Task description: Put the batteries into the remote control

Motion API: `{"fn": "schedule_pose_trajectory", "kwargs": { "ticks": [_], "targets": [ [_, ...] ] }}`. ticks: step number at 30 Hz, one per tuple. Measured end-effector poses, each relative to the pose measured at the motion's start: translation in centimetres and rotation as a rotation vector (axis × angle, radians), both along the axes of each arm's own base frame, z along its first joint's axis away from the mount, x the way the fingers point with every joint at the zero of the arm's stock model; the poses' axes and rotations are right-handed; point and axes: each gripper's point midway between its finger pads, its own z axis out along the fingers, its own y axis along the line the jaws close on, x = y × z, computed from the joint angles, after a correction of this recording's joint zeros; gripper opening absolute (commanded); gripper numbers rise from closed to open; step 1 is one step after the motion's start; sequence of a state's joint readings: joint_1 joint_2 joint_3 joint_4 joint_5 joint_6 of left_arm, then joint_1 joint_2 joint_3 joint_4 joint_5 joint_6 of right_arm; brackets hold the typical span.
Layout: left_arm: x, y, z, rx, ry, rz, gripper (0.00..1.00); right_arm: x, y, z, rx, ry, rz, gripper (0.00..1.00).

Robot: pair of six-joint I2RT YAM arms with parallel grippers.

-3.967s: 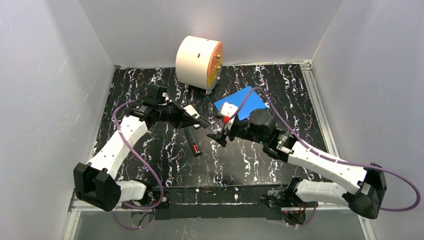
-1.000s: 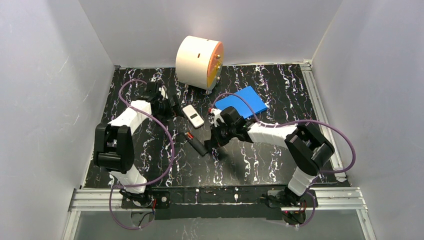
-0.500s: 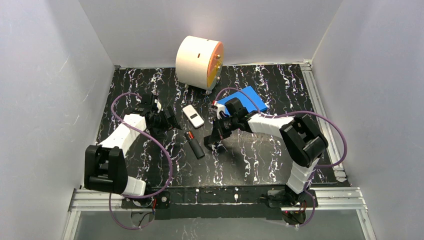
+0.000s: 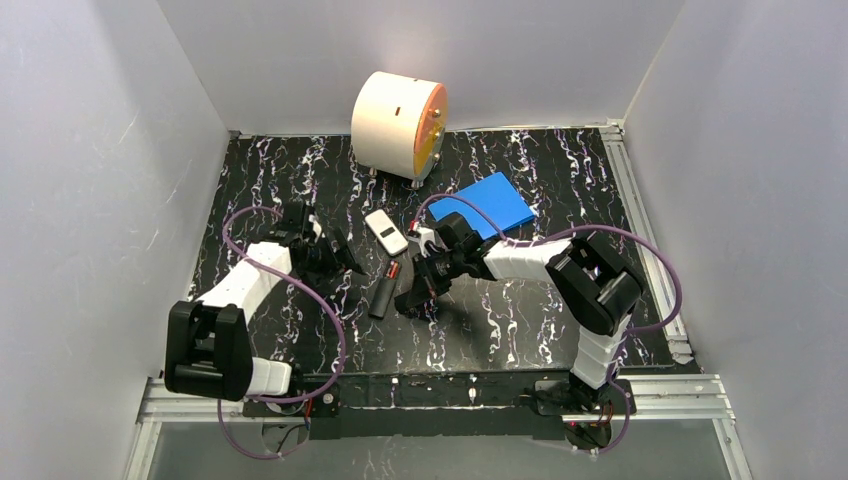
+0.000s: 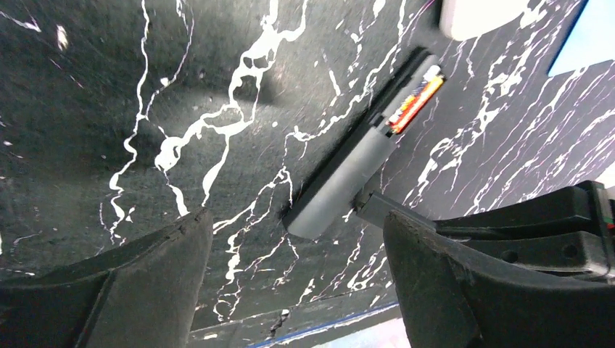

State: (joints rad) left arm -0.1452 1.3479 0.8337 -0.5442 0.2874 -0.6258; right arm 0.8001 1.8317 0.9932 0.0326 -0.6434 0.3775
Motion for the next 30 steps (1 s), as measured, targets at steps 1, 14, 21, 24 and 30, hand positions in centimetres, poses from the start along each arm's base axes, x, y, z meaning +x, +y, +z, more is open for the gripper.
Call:
{"fn": "schedule_pose_trajectory", "kwargs": {
  "ticks": [1,14,21,24,30],
  "targets": [
    [-0.3,-0.2,-0.3,-0.012,0.011,0.002,0.83,-0.1,0.1,0.0,0.003,0.003,-0.001,0.01],
    [-2.2,-0.6,-2.1,-0.052,0.081,0.033,0.84,-0.6,2.9,0.1,0.045,0.001,-0.033,0.01],
    [-1.4,-1.6,-2.9,-0.103,0.095,0.014,0.77,-0.6,2.8,1.2,0.090,0.064,-0.039,0.01],
    [-1.8,-1.4,-3.6,-0.088,0.138,0.019,0.76,0.7,2.1,2.8,0.149,0.122,-0.074,0.01],
    [-2.0,-1.0,-3.8,-0.063,0.142,0.020,0.74,4.4,0.7,5.6,0.234,0.203,-0.153,0.01]
  ]
}}
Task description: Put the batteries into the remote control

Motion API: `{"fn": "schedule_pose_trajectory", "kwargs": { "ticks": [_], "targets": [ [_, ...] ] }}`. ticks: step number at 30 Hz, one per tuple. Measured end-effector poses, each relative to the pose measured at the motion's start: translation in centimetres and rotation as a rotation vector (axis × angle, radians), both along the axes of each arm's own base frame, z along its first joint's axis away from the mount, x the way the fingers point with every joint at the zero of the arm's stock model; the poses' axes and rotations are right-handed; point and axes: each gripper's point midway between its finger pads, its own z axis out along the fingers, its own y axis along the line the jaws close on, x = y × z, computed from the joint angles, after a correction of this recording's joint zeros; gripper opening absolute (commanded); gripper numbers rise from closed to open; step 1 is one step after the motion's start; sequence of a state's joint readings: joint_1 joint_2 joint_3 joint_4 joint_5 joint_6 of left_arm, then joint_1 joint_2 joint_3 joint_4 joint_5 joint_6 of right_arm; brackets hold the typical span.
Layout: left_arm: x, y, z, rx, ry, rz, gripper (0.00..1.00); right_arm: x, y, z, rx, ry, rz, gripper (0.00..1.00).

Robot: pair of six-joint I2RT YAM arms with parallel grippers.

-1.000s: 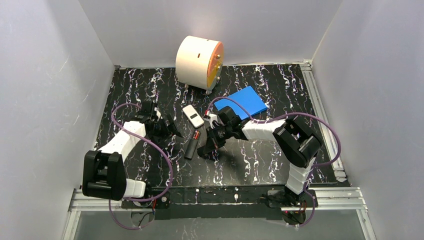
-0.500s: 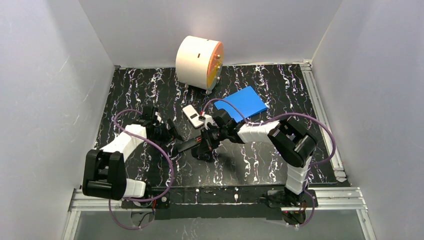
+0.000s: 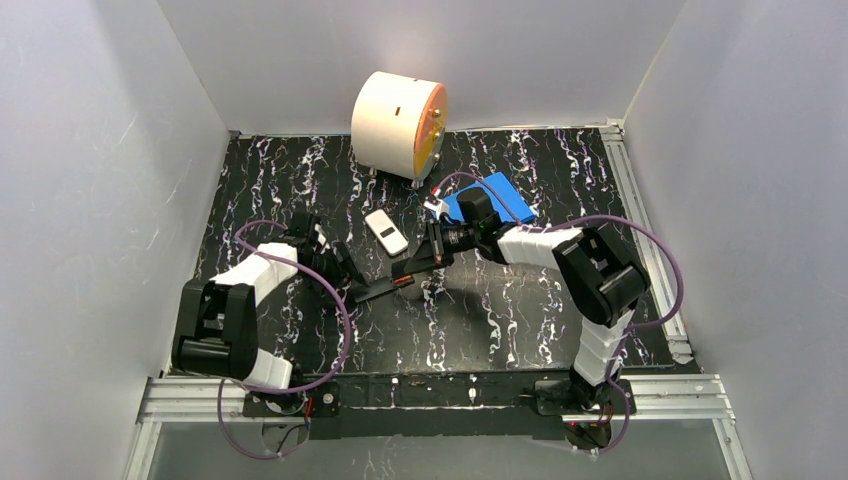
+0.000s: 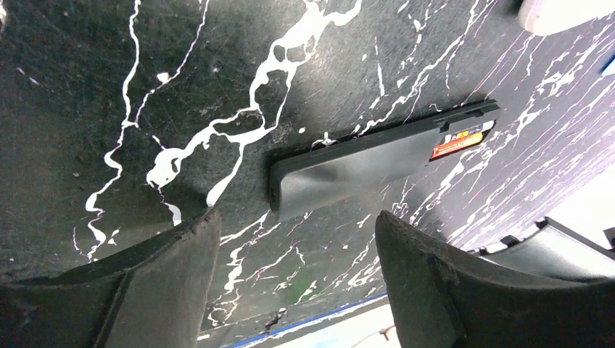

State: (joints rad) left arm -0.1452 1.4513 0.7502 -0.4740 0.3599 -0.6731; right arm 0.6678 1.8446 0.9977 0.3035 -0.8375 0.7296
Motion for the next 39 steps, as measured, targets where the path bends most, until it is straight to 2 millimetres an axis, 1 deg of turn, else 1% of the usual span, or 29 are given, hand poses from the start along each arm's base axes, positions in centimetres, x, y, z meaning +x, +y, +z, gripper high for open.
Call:
{"fn": "schedule_pose_trajectory", "kwargs": {
  "ticks": [3,6,8,11,15,21,26,35,39],
  "targets": [
    [0.3,0.0,0.0,0.001,-0.012,-0.009,0.72,0.7,0.3,0.9,0.025,0.029,0.001,0.01],
    [0.7,0.0,-0.1,0.005,-0.006,-0.037,0.70,1.4,0.4,0.7,0.024,0.071,0.010,0.01],
    [1.5,-0.2,0.1,0.002,-0.012,-0.063,0.69,1.9,0.5,-0.1,0.005,0.106,0.019,0.01],
    [2.1,-0.5,0.5,-0.010,-0.029,-0.101,0.69,2.1,0.2,-1.6,-0.033,0.150,0.039,0.01],
    [1.9,-0.6,0.7,-0.022,-0.027,-0.134,0.68,1.5,-0.7,-3.4,-0.085,0.211,0.055,0.01],
    [1.3,-0.5,0.1,-0.018,0.004,-0.150,0.68,1.2,-0.9,-4.2,-0.101,0.250,0.072,0.01],
    [1.1,-0.5,-0.2,-0.016,0.020,-0.153,0.68,1.1,-0.9,-4.5,-0.097,0.259,0.082,0.01],
    [1.2,-0.6,-0.3,-0.023,0.026,-0.154,0.68,1.7,-0.2,-3.7,-0.048,0.223,0.089,0.01],
    [1.2,-0.6,-0.2,-0.026,0.026,-0.155,0.68,1.9,-0.1,-3.8,-0.040,0.213,0.090,0.01]
  ]
}}
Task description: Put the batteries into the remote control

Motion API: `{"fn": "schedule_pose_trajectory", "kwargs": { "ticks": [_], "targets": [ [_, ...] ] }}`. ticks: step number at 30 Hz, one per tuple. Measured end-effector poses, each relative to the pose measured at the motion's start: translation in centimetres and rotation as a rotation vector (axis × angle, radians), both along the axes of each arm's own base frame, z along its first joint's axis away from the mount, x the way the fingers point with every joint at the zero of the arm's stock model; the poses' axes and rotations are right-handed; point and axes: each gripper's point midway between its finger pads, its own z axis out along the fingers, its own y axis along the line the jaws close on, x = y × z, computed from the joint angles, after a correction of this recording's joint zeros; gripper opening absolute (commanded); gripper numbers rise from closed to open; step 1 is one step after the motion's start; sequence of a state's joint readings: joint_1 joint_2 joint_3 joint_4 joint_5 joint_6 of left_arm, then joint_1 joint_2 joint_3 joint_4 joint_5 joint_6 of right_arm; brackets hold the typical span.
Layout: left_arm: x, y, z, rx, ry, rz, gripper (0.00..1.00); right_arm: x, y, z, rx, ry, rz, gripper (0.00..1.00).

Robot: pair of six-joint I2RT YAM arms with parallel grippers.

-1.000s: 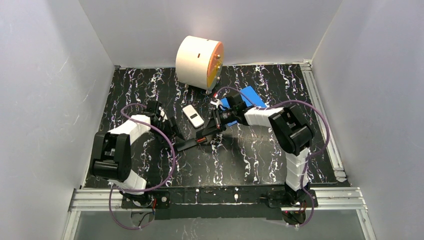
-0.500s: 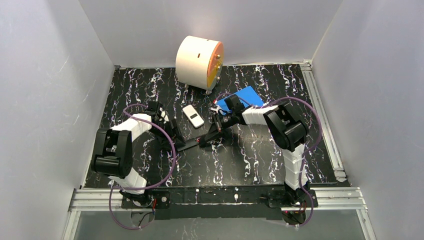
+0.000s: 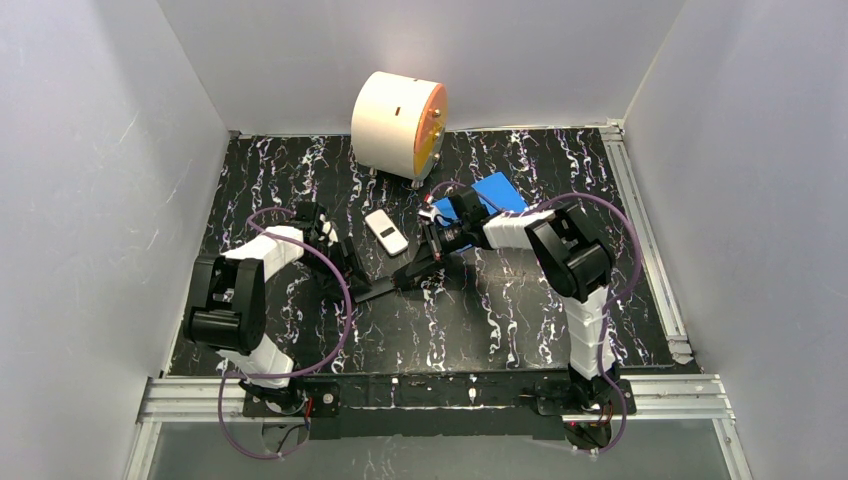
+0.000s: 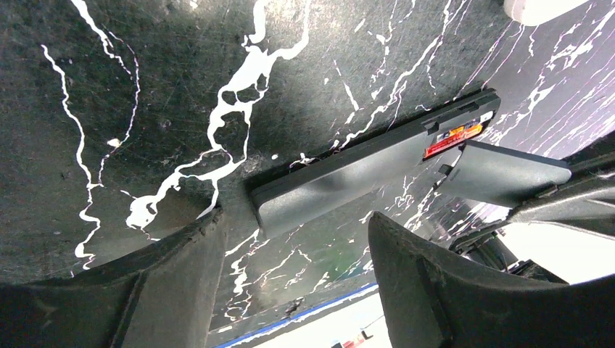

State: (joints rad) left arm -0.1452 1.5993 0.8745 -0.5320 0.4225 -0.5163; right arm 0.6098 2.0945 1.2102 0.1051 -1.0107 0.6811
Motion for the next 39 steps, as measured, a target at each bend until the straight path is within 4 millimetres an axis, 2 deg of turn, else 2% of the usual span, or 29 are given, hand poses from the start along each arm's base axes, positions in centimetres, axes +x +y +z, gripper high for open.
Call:
{"fn": "schedule_pose_trajectory", "kwargs": {
  "ticks": [8,28,39],
  "targets": [
    [0.1,-0.2,0.0,-0.010,0.007,-0.002,0.67,0.3,0.3,-1.4,-0.010,0.022,0.005,0.01],
    [0.1,-0.5,-0.1,-0.031,0.020,-0.004,0.64,0.2,0.5,-1.6,0.005,0.003,0.039,0.01],
    [0.1,-0.8,0.0,-0.049,0.023,-0.005,0.63,0.1,0.8,-2.1,0.000,0.076,0.025,0.01]
  ]
}}
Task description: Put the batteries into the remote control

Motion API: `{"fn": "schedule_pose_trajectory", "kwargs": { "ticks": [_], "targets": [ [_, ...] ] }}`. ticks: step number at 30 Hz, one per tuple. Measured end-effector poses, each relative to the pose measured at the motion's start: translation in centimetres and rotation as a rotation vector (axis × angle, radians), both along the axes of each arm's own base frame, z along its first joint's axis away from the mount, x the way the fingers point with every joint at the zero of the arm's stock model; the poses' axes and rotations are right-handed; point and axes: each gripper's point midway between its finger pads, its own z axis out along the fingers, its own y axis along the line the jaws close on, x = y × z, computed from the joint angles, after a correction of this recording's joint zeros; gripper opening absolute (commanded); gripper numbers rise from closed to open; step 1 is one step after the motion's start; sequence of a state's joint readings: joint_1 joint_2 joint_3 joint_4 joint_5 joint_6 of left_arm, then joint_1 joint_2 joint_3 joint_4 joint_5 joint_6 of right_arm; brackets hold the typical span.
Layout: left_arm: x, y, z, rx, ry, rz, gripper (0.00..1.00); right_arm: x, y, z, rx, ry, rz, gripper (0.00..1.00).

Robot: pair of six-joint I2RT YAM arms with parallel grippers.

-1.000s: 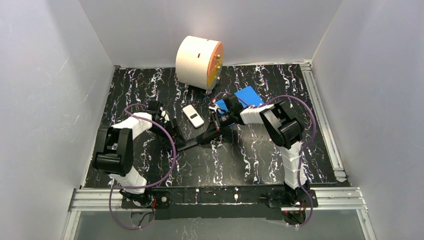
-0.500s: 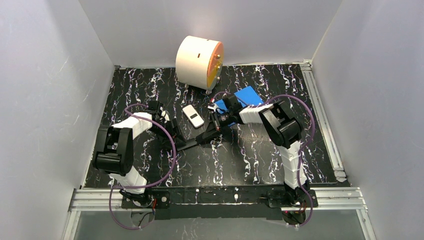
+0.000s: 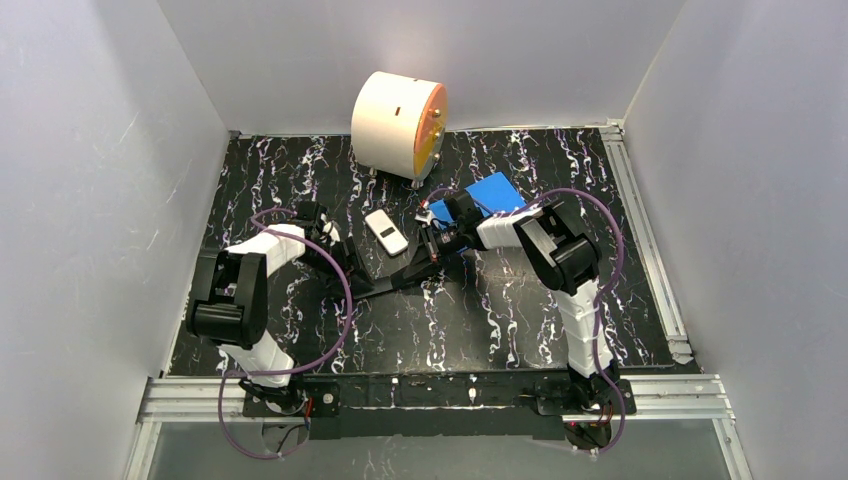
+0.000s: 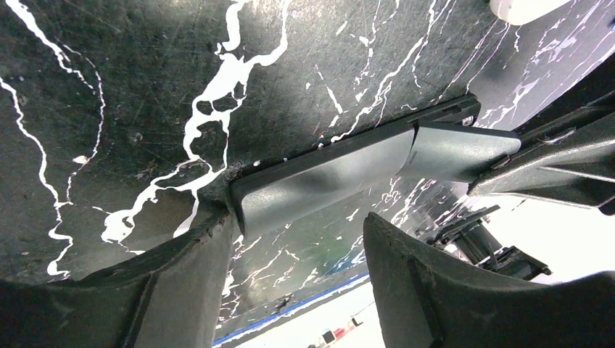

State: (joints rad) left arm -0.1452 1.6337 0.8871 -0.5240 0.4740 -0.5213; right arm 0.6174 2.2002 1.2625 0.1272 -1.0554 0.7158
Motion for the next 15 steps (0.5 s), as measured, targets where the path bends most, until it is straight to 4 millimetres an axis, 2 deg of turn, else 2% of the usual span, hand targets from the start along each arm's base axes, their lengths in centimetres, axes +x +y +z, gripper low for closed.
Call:
{"fn": "schedule_pose_trajectory", "kwargs": {
  "ticks": [6,11,15],
  "targets": [
    [0.04,-0.27,-0.03,-0.017,0.010,0.001,0.62,-0.06,0.14,0.10,0.001,0.009,-0.001,0.02],
    [0.03,-0.24,-0.03,-0.015,0.011,0.001,0.62,-0.05,0.10,-0.03,-0.006,0.009,-0.004,0.23],
    [0.04,-0.19,-0.01,-0.011,0.012,0.001,0.62,-0.16,-0.23,-0.71,-0.043,0.011,-0.011,0.30]
  ]
}}
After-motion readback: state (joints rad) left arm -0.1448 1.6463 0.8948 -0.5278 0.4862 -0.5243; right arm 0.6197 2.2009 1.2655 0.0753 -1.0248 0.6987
